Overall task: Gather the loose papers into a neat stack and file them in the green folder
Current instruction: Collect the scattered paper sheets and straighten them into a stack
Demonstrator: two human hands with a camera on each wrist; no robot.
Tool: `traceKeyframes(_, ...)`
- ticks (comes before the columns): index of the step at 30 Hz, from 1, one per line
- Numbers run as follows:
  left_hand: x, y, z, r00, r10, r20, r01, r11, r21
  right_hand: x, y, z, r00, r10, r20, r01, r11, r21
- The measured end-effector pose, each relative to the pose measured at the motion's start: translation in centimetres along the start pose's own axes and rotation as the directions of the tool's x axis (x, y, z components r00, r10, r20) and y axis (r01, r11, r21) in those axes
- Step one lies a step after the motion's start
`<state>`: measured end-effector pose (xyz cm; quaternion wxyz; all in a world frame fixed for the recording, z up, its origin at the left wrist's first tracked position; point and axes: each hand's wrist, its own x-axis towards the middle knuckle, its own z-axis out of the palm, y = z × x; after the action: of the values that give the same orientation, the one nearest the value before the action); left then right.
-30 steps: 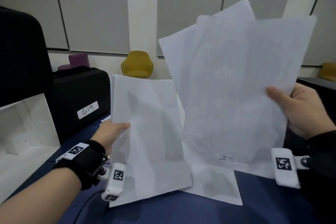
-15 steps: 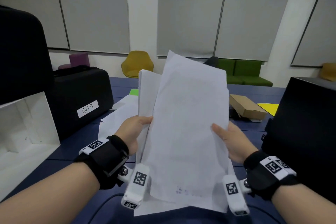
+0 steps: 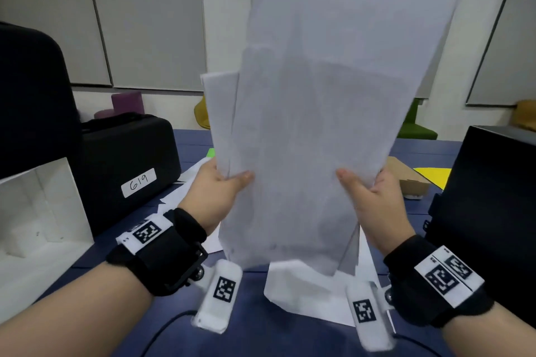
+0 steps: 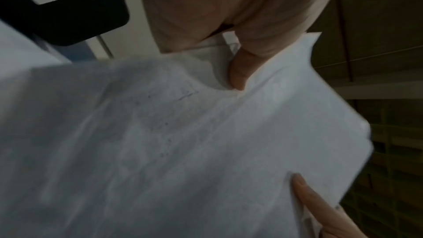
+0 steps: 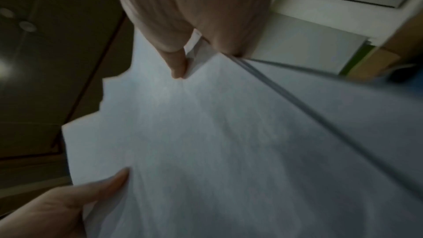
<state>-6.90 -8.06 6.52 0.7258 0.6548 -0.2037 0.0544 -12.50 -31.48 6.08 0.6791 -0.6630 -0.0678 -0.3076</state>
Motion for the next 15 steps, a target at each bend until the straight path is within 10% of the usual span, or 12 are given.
traceKeyframes(15, 1.8, 4.8, 0.7, 0.982, 0.187, -0.033, -0.189, 0.974, -0.128, 3.0, -3.2, 0.3, 0.984, 0.044, 0.174, -0.062, 0.993, 0.100)
